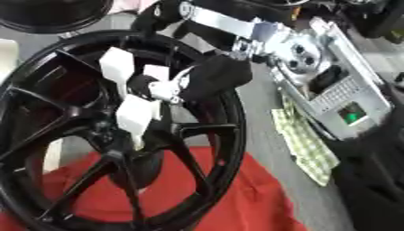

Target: Pull the pin out of the wheel hub.

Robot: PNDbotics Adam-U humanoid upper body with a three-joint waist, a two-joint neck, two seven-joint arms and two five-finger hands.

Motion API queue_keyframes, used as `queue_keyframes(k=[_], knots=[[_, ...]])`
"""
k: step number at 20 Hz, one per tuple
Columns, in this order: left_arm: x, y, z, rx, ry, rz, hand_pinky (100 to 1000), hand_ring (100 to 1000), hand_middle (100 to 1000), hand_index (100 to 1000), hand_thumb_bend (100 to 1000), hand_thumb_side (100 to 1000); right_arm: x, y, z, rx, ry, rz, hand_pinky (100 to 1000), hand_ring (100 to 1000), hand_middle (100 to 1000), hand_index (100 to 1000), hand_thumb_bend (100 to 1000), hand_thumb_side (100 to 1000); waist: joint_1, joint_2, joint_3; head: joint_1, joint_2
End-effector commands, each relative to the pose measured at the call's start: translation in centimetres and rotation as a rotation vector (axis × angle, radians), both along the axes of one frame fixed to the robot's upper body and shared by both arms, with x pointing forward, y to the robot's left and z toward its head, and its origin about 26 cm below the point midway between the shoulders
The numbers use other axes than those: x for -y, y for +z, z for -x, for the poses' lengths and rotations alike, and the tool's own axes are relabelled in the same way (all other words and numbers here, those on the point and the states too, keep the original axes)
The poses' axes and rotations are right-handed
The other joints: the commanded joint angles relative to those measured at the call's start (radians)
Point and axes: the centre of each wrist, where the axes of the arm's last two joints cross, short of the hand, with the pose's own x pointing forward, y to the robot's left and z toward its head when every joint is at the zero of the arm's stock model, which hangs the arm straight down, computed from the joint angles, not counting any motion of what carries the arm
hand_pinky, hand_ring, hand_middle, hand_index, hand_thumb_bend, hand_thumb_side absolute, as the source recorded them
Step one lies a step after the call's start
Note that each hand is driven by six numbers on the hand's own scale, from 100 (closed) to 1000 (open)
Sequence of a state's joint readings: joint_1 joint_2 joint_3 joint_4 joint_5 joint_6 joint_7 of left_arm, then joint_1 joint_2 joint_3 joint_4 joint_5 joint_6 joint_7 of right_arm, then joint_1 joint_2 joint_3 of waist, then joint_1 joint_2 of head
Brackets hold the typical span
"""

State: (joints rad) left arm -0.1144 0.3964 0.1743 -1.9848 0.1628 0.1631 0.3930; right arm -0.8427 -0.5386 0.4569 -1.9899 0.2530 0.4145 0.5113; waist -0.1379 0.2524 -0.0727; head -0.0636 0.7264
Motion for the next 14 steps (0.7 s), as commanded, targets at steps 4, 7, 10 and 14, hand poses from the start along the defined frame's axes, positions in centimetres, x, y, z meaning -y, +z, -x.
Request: queue_keyframes(k=[4, 7, 10, 14], knots=[[0.0, 0.7, 0.1, 0.022, -0.005, -0.014, 690, 569, 540, 668, 100, 843, 0.3, 0.2, -0.3, 0.015, -0.022, 0.023, 866, 928, 784, 863, 362, 382, 0.011, 0.002, 0.007, -0.007, -0.021], [0.1, 0.7, 0.1, 0.023, -0.009, -0.014, 690, 569, 540, 668, 100, 845, 0.2, 0.1, -0.5, 0.013, -0.026, 0.025, 865, 928, 780, 863, 361, 374, 0.012, 0.01, 0.01, -0.012, -0.025], [0.2, 0.7, 0.0, 0.024, -0.011, -0.014, 690, 569, 540, 668, 100, 846, 0.2, -0.1, -0.7, 0.011, -0.034, 0.031, 864, 927, 778, 863, 347, 349, 0.013, 0.019, 0.013, -0.015, -0.03], [0.2, 0.7, 0.0, 0.024, -0.013, -0.012, 691, 568, 540, 668, 100, 849, 0.3, -0.4, -1.1, 0.009, -0.047, 0.032, 863, 927, 777, 862, 356, 372, 0.013, 0.033, 0.017, -0.015, -0.037]])
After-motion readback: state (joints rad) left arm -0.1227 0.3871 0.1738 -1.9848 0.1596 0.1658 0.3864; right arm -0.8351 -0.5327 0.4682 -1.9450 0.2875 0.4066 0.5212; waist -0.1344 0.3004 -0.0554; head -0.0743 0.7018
